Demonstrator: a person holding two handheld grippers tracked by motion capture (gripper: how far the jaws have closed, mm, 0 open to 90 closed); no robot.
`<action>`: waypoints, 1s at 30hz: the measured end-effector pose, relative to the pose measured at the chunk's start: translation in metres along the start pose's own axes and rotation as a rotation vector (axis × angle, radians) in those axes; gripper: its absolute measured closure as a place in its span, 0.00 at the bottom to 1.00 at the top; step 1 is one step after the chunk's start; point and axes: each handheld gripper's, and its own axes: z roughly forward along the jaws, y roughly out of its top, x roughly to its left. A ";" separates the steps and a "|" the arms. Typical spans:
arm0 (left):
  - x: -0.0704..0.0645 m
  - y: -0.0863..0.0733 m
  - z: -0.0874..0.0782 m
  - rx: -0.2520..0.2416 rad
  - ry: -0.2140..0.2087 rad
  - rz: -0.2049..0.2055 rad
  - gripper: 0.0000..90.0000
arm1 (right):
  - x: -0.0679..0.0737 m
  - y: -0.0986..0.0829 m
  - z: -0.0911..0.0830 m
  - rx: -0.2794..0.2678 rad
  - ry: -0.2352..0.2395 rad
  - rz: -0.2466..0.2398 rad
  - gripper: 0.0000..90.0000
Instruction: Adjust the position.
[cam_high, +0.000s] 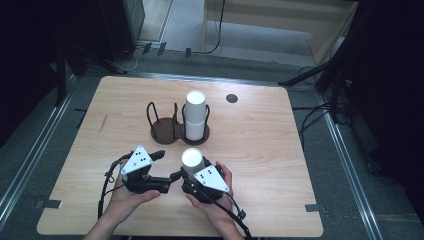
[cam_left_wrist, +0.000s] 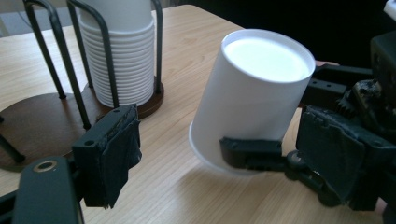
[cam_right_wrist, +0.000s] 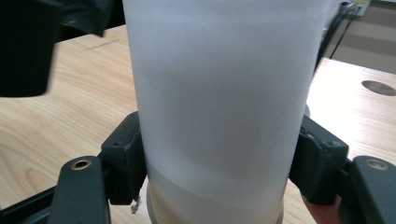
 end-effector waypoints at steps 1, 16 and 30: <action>-0.001 0.000 0.000 0.000 -0.003 0.003 0.16 | 0.002 0.000 0.000 0.002 0.006 -0.003 0.33; -0.012 -0.001 0.005 0.014 -0.033 0.060 0.29 | 0.021 -0.004 0.002 -0.014 0.117 -0.052 0.33; -0.012 0.000 0.002 0.000 -0.024 0.061 0.40 | 0.023 -0.004 0.002 -0.016 0.117 -0.065 0.24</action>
